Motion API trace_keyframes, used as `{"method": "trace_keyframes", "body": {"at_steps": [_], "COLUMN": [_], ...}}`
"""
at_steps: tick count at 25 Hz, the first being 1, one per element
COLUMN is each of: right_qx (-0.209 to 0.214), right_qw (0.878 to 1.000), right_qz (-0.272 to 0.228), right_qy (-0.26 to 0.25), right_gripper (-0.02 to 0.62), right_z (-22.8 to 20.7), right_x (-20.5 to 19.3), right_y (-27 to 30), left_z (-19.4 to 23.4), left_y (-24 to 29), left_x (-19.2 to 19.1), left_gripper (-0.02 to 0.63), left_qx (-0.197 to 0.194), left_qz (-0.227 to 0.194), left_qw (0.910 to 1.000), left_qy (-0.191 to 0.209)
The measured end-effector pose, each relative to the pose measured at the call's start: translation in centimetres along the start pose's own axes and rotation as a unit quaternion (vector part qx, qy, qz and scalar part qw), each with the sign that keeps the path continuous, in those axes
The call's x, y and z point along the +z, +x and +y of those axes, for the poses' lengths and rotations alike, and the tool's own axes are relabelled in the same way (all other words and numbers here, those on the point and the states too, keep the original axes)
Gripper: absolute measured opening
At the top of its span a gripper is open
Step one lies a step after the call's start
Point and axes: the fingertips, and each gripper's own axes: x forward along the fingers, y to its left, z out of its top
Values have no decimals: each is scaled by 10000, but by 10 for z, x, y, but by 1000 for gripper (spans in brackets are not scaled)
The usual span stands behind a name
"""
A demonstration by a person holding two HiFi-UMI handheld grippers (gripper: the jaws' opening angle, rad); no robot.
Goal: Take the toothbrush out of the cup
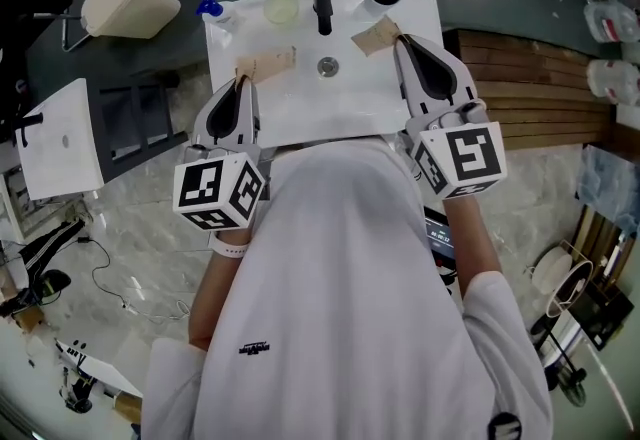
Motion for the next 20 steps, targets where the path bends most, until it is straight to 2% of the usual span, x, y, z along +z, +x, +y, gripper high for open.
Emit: {"method": "trace_keyframes", "body": {"at_steps": [20], "right_qx": [-66], "right_qw": [9999], "right_qz": [-39], "right_qy": [-65], "right_gripper": [6], "right_z": [-18], "right_x": [5], "right_y": [0], "left_z": [-8], "left_y": [15], "left_x": [6], "left_gripper": [6], "left_qx": [-4], "left_qz": [-17], "left_qw": [10000], "left_qy": [-51]}}
